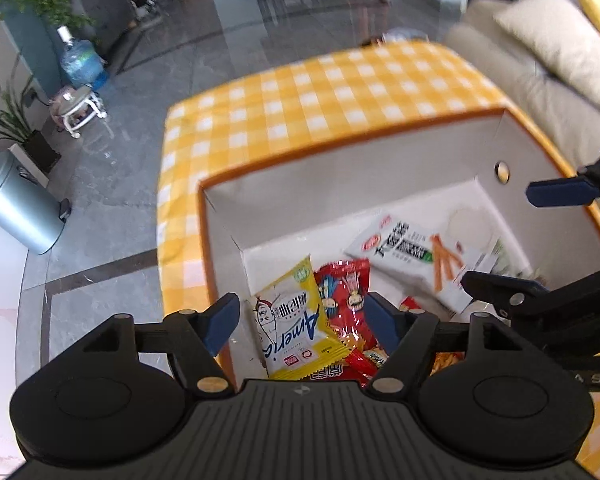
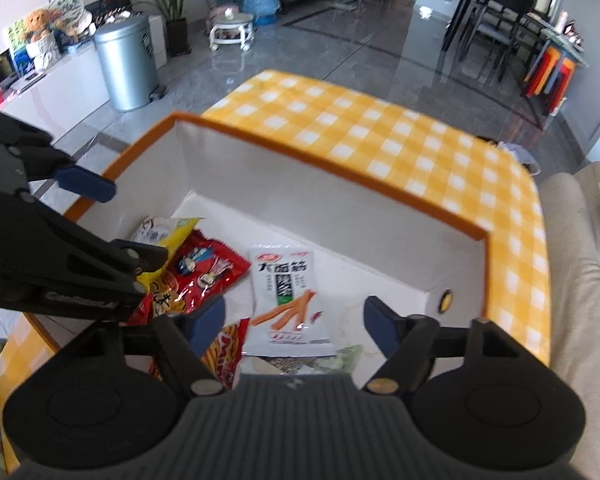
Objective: Organize snacks
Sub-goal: 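Move both tools back toward the remaining snacks on the table, then grasp the clear pastry bag with the left tool while the right tool grasps the white-ball candy pack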
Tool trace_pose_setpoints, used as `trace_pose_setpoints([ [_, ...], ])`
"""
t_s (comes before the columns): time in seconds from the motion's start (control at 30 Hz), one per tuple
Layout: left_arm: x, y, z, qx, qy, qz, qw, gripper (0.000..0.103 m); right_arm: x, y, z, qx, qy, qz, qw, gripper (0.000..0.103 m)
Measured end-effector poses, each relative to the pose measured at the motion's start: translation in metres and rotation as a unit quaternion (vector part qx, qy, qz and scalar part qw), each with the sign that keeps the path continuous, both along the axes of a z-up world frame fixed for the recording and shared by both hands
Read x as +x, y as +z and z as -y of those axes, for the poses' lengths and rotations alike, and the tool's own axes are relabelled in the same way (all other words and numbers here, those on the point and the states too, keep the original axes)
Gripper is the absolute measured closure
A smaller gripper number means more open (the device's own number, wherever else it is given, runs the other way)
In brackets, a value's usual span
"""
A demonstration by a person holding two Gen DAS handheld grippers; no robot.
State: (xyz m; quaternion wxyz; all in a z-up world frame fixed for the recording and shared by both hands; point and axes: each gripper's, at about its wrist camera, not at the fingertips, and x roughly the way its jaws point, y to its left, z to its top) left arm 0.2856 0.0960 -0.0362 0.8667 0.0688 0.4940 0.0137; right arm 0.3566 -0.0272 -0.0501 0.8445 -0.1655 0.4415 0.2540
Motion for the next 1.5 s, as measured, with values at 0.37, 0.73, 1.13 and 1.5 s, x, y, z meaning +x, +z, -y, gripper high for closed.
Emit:
trace_pose_setpoints([
  [0.37,-0.054,0.049,0.004,0.004,0.030,0.103,0.9942,0.017,-0.043,0.052,0.034,0.057,-0.045,0.055,0.996,0.016],
  [0.73,-0.122,0.065,0.029,-0.037,0.025,0.143,0.9887,0.015,-0.113,0.068,0.087,0.121,-0.110,0.051,0.985,0.012],
  [1.13,-0.170,0.018,0.046,-0.115,0.059,0.070,0.9892,0.015,-0.175,0.026,0.135,0.100,-0.153,0.016,0.983,0.012],
  [1.5,-0.195,-0.030,0.050,-0.174,0.096,-0.010,0.9801,0.026,-0.203,-0.008,0.143,0.069,-0.135,0.007,0.988,0.025],
])
